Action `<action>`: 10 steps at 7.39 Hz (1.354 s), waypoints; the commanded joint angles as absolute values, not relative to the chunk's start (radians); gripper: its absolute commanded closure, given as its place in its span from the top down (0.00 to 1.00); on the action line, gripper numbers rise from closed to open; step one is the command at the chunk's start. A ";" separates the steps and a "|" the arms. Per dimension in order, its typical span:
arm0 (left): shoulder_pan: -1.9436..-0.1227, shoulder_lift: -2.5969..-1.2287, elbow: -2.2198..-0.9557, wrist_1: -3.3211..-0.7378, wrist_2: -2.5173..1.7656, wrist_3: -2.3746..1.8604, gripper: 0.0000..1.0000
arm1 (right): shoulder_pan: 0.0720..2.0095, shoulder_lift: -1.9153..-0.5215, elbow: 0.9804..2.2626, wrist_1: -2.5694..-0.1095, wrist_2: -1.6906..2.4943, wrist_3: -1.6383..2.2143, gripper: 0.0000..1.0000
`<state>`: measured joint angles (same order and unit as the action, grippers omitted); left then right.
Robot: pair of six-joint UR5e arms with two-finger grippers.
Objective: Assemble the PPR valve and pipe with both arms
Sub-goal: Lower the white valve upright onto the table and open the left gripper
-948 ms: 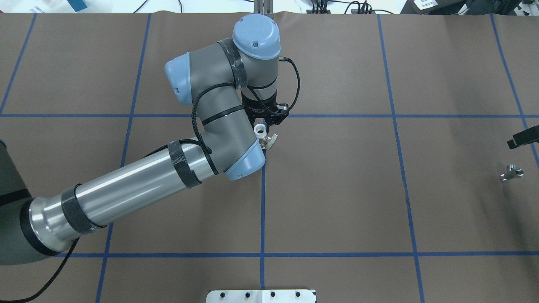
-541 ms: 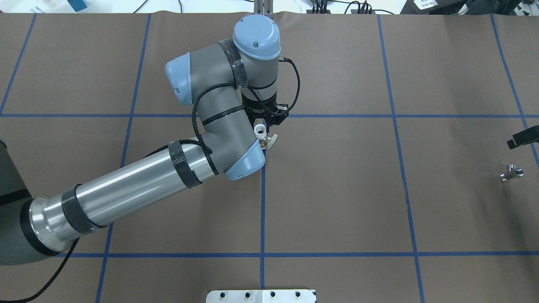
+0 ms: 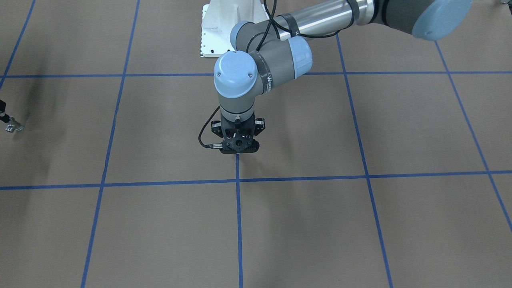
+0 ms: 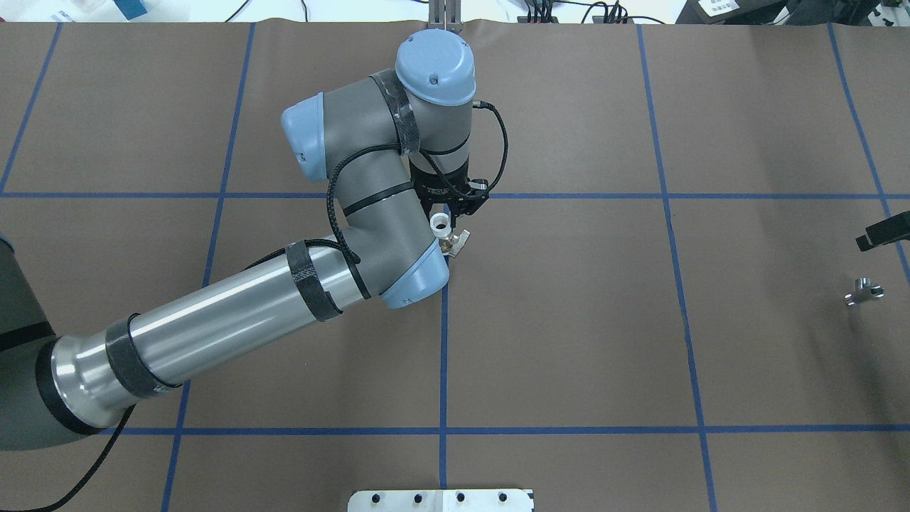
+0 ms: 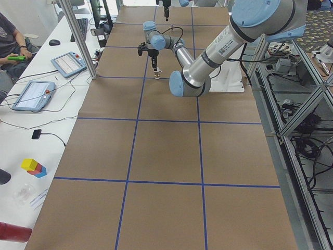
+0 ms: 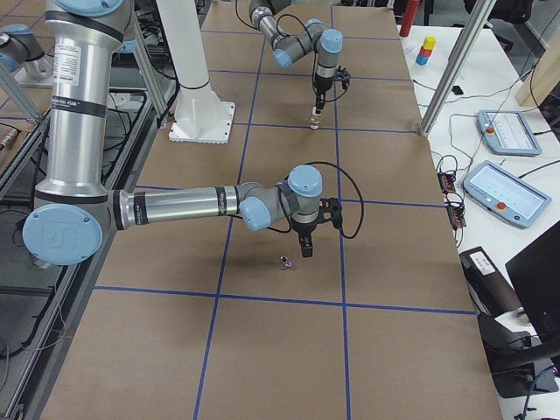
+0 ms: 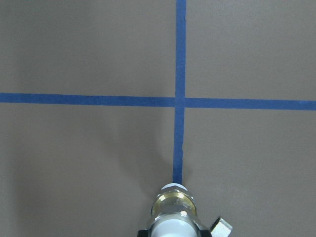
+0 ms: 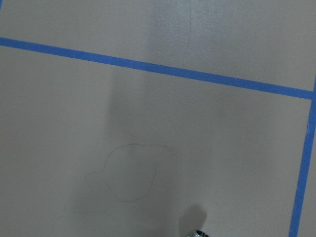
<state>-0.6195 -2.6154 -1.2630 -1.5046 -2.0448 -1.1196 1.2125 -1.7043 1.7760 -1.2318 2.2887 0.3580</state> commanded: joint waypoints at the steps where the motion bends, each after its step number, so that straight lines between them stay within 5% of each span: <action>1: -0.618 -2.615 -1.262 -1.509 -2.045 -1.120 0.37 | 1.213 -1.704 1.776 -1.232 2.289 0.357 1.00; 5: -0.614 -2.611 -1.258 -1.513 -2.045 -1.112 0.74 | 1.215 -1.704 1.782 -1.232 2.289 0.357 1.00; 6: -0.615 -2.614 -1.267 -1.506 -2.045 -1.106 0.99 | 1.215 -1.704 1.782 -1.232 2.289 0.357 1.00; 10: -0.650 -2.545 -1.485 -1.422 -2.056 -1.088 0.99 | 1.213 -1.706 1.764 -1.232 2.275 0.482 1.00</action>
<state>-0.6323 -2.5878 -1.3802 -1.4669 -2.0521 -1.0999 1.2137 -1.7046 1.7724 -1.2312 2.2788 0.4554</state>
